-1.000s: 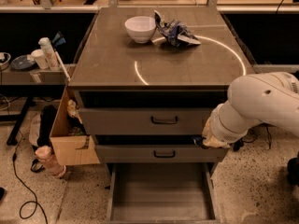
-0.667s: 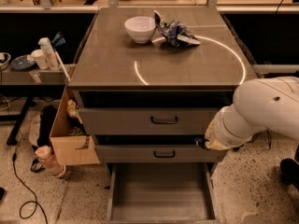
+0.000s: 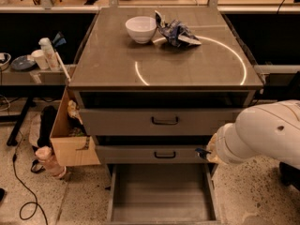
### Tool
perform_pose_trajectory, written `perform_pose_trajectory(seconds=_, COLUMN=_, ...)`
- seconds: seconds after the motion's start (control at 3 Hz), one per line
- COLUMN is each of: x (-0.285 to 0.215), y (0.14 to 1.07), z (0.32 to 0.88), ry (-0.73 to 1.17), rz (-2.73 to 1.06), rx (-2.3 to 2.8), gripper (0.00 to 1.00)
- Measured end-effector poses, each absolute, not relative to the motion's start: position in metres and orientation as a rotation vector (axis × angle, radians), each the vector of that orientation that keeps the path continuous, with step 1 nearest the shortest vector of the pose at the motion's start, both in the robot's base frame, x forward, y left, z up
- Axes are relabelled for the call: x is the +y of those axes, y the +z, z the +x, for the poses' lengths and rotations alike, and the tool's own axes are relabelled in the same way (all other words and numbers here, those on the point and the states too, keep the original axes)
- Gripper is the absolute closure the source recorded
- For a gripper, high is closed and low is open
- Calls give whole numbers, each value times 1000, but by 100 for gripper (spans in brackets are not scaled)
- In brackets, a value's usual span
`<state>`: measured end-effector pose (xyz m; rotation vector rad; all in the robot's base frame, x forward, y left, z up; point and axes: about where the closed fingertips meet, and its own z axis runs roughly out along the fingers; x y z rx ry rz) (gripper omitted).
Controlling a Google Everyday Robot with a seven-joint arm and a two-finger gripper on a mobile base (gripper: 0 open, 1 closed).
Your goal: Place rxbar blueberry into bottom drawer
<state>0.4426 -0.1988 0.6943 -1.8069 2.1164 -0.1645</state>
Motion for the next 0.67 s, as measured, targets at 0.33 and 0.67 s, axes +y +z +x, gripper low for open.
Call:
perform_pose_trajectory(seconds=0.33, x=-193, y=659, z=443, ry=-67, rz=-1796, rx=2112, gripper=100)
perform_pose_trajectory(seconds=0.67, x=-185, y=628, z=443, ry=43, rz=-1829, rx=2104, gripper=100)
